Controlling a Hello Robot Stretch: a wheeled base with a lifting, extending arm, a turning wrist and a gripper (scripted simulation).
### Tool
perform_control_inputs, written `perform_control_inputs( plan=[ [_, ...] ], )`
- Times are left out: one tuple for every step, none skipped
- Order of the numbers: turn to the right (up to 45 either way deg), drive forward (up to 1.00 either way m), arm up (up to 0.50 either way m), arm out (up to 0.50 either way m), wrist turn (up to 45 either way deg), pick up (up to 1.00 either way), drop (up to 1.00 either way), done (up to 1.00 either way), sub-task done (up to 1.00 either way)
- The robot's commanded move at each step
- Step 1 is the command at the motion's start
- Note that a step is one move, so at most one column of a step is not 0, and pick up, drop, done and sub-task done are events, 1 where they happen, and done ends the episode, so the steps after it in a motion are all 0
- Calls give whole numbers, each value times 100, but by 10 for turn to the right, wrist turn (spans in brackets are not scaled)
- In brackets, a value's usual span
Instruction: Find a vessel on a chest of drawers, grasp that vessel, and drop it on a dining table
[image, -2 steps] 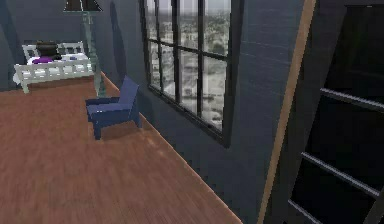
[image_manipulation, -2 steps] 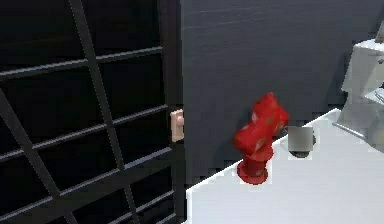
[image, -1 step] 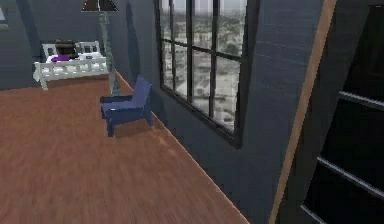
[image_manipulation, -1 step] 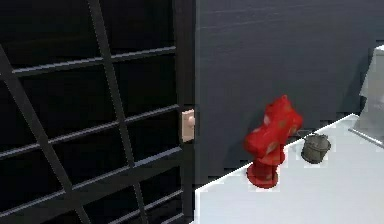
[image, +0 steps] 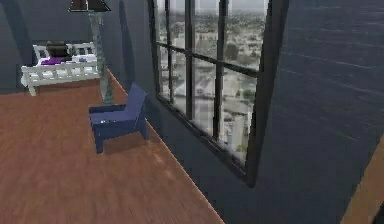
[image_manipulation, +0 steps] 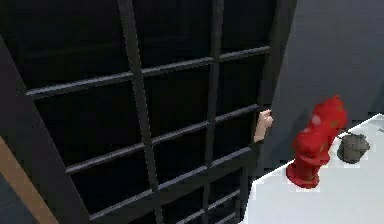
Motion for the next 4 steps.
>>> perform_control_inputs(
  plan=[
    [-240,0,0,0,0,0,0,0,0],
    [0,30,0,0,0,0,0,0,0],
    [-210,0,0,0,0,0,0,0,0],
    [0,100,0,0,0,0,0,0,0]
  ],
)
